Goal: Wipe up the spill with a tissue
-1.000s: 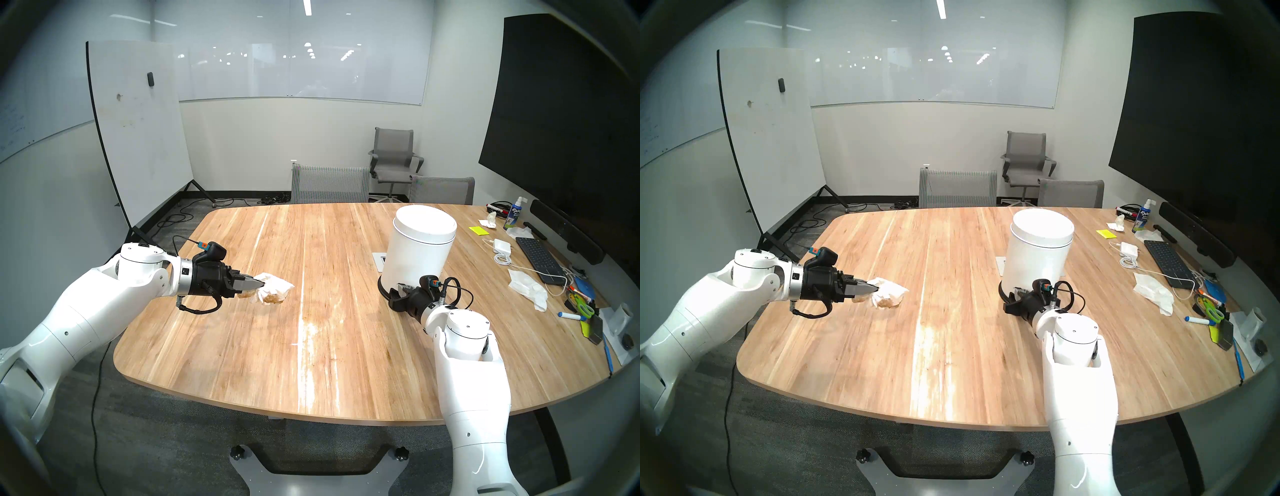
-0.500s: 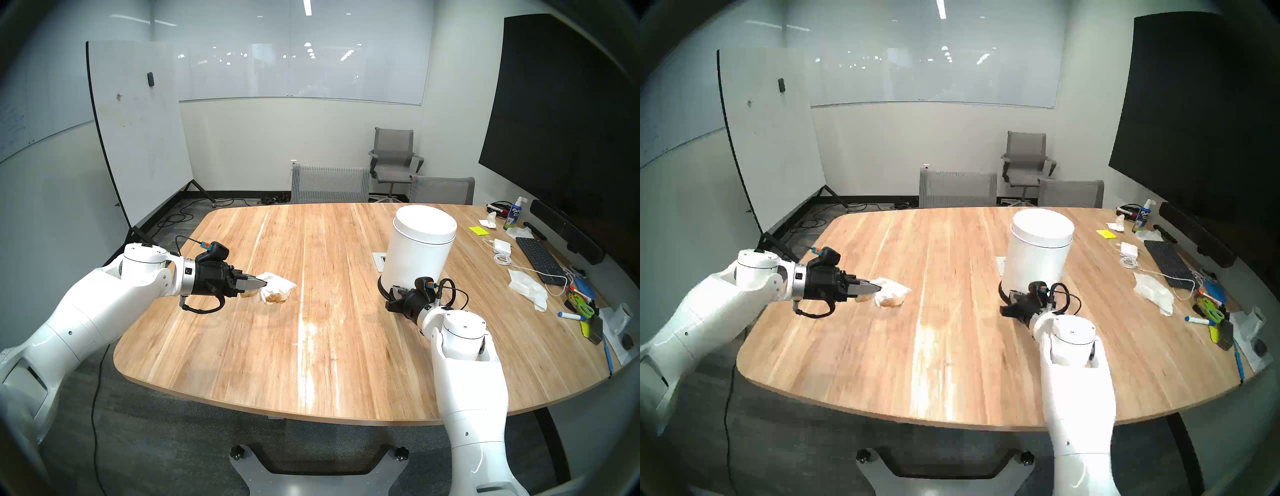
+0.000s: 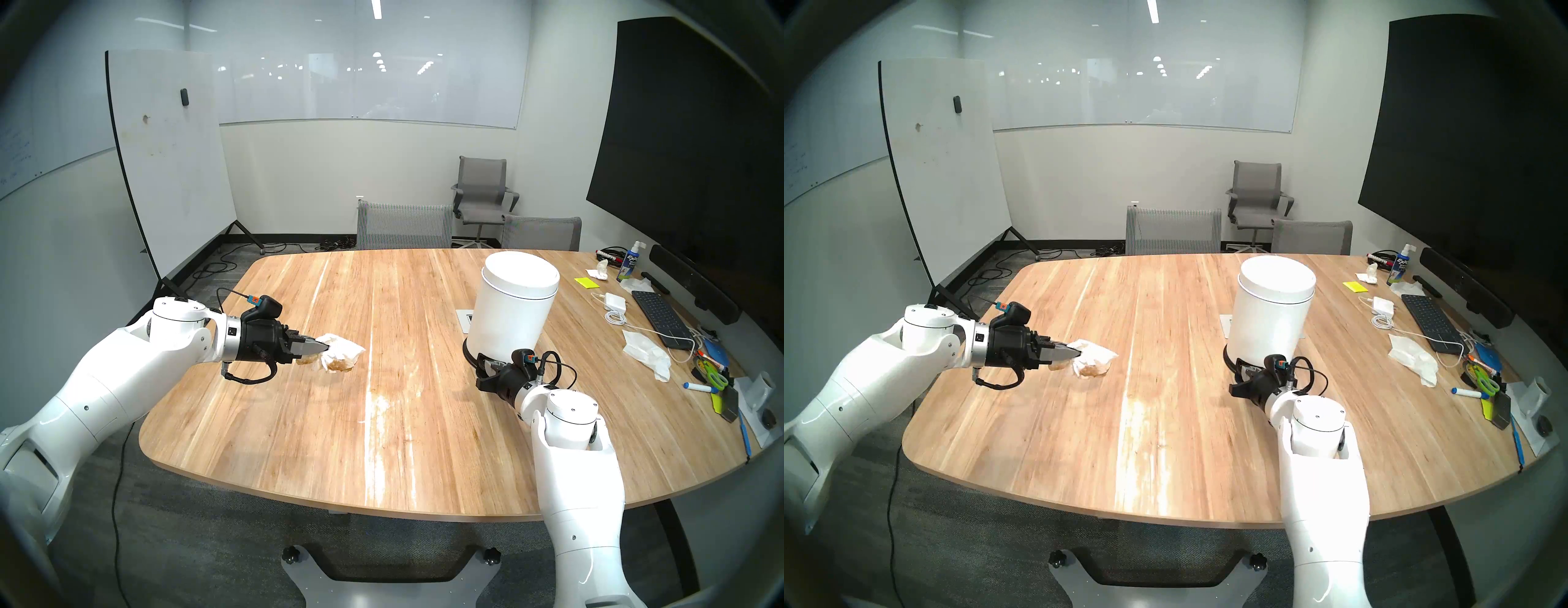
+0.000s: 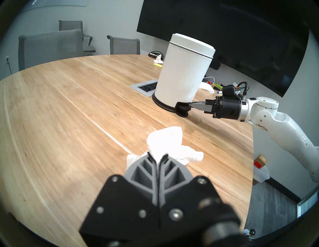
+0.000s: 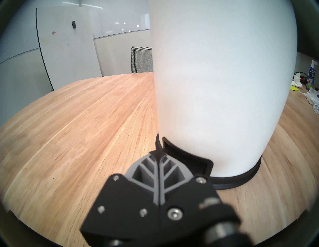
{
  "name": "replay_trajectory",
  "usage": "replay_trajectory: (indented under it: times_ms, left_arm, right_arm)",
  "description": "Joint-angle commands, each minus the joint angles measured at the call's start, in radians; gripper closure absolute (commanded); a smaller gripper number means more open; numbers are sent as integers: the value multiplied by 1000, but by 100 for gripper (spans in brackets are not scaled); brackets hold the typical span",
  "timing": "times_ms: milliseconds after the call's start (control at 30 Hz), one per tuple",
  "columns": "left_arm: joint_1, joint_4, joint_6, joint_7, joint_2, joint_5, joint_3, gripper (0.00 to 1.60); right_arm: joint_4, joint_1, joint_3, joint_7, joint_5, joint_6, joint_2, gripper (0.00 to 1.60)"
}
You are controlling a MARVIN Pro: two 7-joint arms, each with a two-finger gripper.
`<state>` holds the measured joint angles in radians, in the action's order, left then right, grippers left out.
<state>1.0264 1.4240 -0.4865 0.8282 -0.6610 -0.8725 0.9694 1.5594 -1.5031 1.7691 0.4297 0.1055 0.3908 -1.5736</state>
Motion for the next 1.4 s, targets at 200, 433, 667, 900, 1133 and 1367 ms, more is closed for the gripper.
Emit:
replay_trajectory:
  times_ms: [200,433,667,900,1133,1367]
  left_arm:
    - [-9,21,-1,-11,4,-13,17,160]
    - [-9,24,-3,-16,3,-14,15,160]
    - [-9,20,-2,-17,3,-15,13,160]
    - [-11,14,0,-16,2,-14,11,160]
    - [-13,9,2,-15,1,-11,8,160]
    - [-13,7,3,-16,-1,-10,6,160]
  right_arm:
    - [-3,9,3,2,1,-27,2,160]
    - [-11,10,11,3,0,-36,4,160]
    - [-25,15,11,8,3,-48,7,160]
    - [-36,29,9,11,4,-53,11,160]
    - [-48,43,11,12,3,-57,15,160]
    - [-57,51,13,12,1,-58,21,160]
